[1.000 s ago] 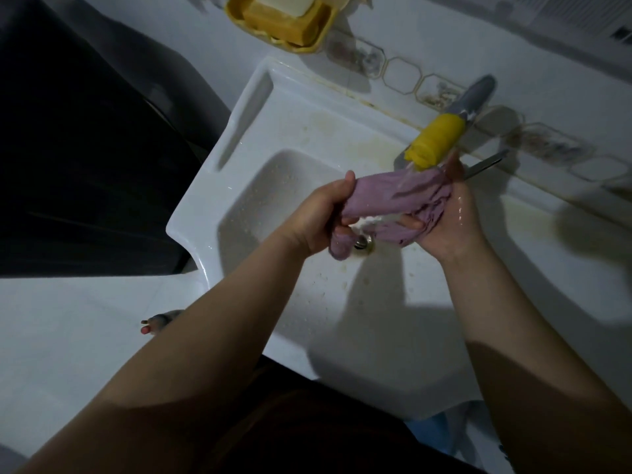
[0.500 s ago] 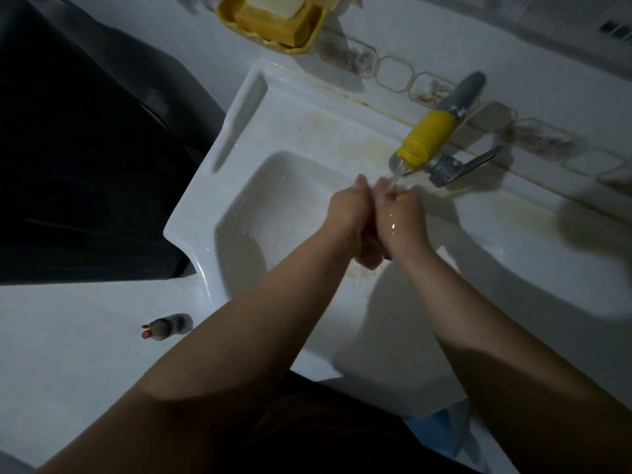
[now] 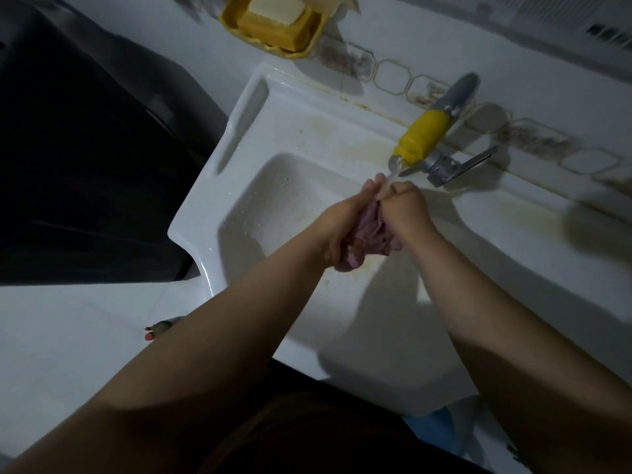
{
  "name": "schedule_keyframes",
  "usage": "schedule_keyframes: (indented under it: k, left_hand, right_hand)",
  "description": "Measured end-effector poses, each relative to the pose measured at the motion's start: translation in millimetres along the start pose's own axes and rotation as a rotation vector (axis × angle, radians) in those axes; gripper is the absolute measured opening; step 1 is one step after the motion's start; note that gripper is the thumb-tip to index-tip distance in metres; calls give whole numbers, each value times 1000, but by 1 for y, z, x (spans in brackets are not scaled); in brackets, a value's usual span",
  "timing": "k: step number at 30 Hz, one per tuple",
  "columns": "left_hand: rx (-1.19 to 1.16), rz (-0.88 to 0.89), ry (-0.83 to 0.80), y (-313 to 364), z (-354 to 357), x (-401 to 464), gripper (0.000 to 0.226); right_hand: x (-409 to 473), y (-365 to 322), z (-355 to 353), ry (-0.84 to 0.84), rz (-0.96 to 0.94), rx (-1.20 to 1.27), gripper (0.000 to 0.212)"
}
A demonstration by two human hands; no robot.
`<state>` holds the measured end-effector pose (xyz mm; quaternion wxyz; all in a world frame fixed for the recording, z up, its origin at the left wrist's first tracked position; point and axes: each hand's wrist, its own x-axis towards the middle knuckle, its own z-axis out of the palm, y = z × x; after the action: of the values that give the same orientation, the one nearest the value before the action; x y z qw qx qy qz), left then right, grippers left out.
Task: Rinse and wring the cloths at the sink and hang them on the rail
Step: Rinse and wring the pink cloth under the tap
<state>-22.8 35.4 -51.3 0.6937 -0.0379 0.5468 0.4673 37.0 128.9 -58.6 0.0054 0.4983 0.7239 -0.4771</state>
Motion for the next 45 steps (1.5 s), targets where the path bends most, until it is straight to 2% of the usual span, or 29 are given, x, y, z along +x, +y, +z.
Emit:
schedule_keyframes:
  k: [1, 2, 3, 5, 7, 9, 12, 15, 17, 18, 20, 22, 26, 29, 31, 33, 35, 37, 39, 41, 43, 45]
  left_hand:
    - [54, 1, -69, -1, -6, -3, 60]
    - [117, 25, -61, -2, -18, -1, 55]
    - [199, 52, -16, -3, -29, 3, 46]
    - [508, 145, 164, -3, -46, 4, 28]
    - [568, 282, 234, -1, -53, 1, 24]
    - [483, 352, 151, 5, -49, -11, 41]
    - [660, 401, 49, 12, -46, -17, 25]
    - [813, 434, 105, 14, -45, -22, 30]
    - [714, 495, 173, 14, -51, -19, 37]
    - [600, 510, 171, 15, -52, -17, 41]
    - [338, 516, 108, 17, -50, -15, 41]
    - [144, 538, 72, 16, -43, -12, 31]
    - [-86, 588, 69, 5, -41, -9, 37]
    - [-66, 551, 199, -2, -49, -5, 46]
    - [-82, 503, 278, -7, -56, 0, 30]
    - [-127, 470, 316, -12, -66, 3, 16]
    - [-164, 445, 330, -16, -72, 6, 22]
    - [-231, 396, 337, -16, -68, 4, 26]
    - [-316, 303, 299, -13, -62, 5, 29]
    - [-321, 200, 176, -9, -59, 4, 43]
    - [-162, 169, 47, -8, -60, 3, 61]
    - [84, 160, -39, -10, -62, -1, 54]
  right_hand:
    - [2, 1, -5, -62, 21, 58, 37]
    - [1, 2, -10, -124, 35, 104, 36]
    - [0, 4, -13, -186, 36, 128, 34]
    - [-3, 7, -17, -297, -14, 113, 24]
    - [-4, 9, -19, -421, -67, 22, 12]
    - [-9, 7, -24, -549, -119, -62, 26]
    - [-12, 4, -31, -581, -141, -20, 31]
    - [-10, 8, -36, -571, -138, 40, 37]
    - [-7, 15, -39, -572, -137, -2, 51]
    - [-8, 17, -40, -583, -143, -27, 51]
    - [-9, 22, -40, -594, -155, -40, 31]
    - [-10, 33, -37, -511, -135, 11, 18]
    - [-12, 59, -30, -459, -33, 70, 16]
    - [-11, 67, -29, -410, 22, 224, 12]
    - [-8, 66, -31, -381, 63, 380, 17]
    - [-5, 62, -31, -359, 44, 438, 21]
    - [-7, 51, -30, -319, 13, 470, 15]
    - [-7, 39, -27, -292, 20, 567, 18]
    - [-8, 26, -22, -276, 56, 674, 19]
    - [-9, 14, -19, -257, 91, 722, 15]
    - [-9, 8, -20, -195, 98, 740, 11]
    - [-8, 6, -25, -139, 44, 597, 20]
